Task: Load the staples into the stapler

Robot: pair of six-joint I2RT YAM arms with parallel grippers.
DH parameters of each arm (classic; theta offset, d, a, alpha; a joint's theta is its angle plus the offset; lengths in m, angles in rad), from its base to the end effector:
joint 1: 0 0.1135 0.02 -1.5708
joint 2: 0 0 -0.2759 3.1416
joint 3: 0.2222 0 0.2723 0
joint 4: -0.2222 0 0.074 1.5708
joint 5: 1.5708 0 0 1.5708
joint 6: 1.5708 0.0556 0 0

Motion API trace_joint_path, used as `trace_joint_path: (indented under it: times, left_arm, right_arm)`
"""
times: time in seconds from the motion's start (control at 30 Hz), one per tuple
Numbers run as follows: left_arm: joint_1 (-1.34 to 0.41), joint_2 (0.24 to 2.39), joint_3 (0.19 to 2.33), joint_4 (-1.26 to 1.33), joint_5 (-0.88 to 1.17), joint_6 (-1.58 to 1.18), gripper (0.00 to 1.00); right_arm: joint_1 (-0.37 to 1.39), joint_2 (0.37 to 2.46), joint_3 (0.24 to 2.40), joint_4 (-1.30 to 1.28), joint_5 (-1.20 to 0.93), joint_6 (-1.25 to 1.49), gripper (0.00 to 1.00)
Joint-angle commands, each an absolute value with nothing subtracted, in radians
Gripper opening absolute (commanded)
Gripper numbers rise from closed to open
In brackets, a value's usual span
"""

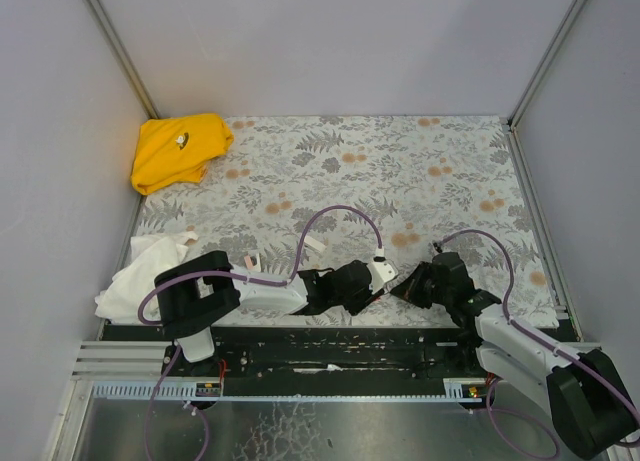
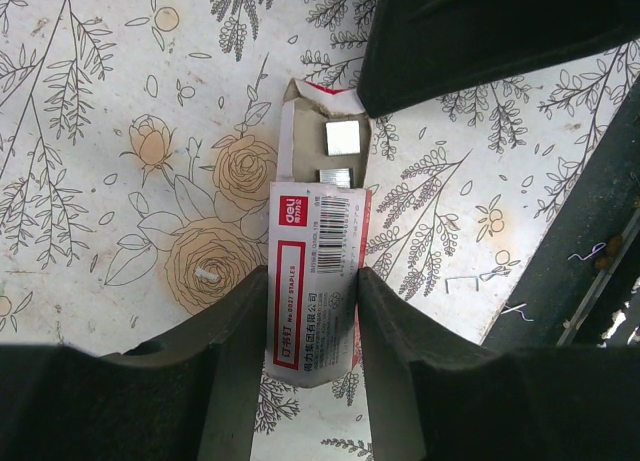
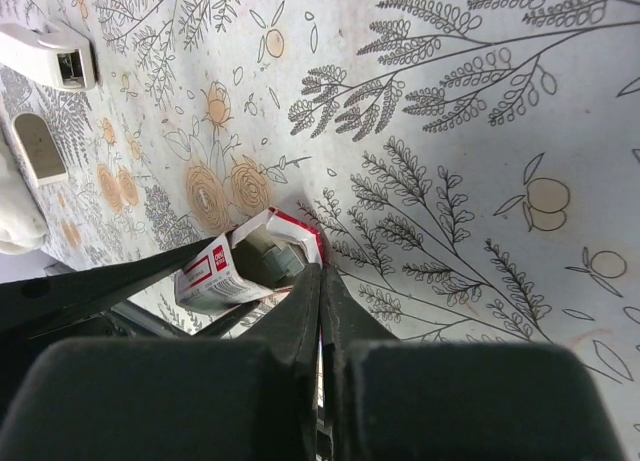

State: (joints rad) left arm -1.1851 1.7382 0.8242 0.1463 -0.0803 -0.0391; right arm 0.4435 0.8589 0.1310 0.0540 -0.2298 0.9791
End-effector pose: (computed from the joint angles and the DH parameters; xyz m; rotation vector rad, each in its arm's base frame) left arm 0.1429 -0.3400 0.1220 1.2630 2.0328 -0.5052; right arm 0.1554 0.0879 0.1105 0.5121 2.3754 0.9742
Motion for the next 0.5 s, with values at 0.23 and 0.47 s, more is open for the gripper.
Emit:
trace_joint_path:
  times: [0.23, 0.47]
  left_arm:
    - [-1.193, 1.783, 0.816, 0.059, -0.131, -0.04, 0.39]
    - [-1.182, 1.839, 0.883, 0.094, -0.127, -0.057, 0.41]
  right_arm:
    - [0.408, 0.839, 0.209, -0.027, -0.125, 0.914, 0.0]
    - [0.368, 0.916, 0.257, -0.034, -0.096, 0.871, 0.0]
